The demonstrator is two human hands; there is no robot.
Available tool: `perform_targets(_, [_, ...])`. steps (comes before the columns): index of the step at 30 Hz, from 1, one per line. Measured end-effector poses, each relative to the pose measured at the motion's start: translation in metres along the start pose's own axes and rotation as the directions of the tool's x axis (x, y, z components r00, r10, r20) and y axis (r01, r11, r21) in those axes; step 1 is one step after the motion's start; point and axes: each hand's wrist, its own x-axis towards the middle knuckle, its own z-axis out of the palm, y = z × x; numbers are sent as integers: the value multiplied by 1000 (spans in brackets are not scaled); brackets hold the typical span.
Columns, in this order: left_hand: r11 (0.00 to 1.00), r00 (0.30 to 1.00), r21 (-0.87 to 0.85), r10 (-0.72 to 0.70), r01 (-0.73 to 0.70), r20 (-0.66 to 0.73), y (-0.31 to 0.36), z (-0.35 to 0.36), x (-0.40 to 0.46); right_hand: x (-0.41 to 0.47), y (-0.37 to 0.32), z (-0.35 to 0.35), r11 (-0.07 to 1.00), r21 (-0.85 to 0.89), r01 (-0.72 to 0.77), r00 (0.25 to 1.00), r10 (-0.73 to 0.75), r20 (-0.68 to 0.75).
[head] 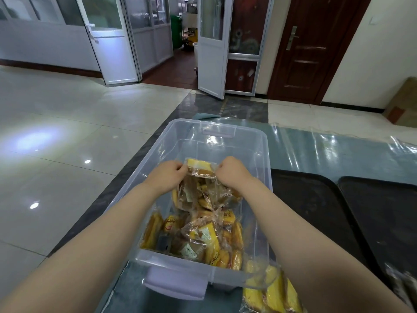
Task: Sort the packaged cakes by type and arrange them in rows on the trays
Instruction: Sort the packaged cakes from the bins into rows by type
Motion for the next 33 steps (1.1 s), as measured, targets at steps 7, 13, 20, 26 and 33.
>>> perform_targets(7, [996, 987, -17, 86, -89, -134, 24, -18, -15, -19, -1, -14, 989, 150, 7, 1000, -3, -23])
perform_targets(13, [993, 974, -49, 95, -107, -203, 49, -27, -41, -45, 3, -35, 959, 282, 26, 999, -12, -49])
perform_targets(20, [984, 940, -64, 139, -167, -311, 95, -28, -68, -89, 26, -51, 863, 502, 56, 991, 13, -133])
perform_targets(26, [941, 874, -150, 211, -302, -439, 142, -28, -92, -129, 52, -82, 717, 680, 151, 969, 29, -245])
perform_targets(33, [881, 838, -253, 241, -401, -490, 202, -6, -119, -172, 113, -109, 616, 755, 224, 919, 124, -374])
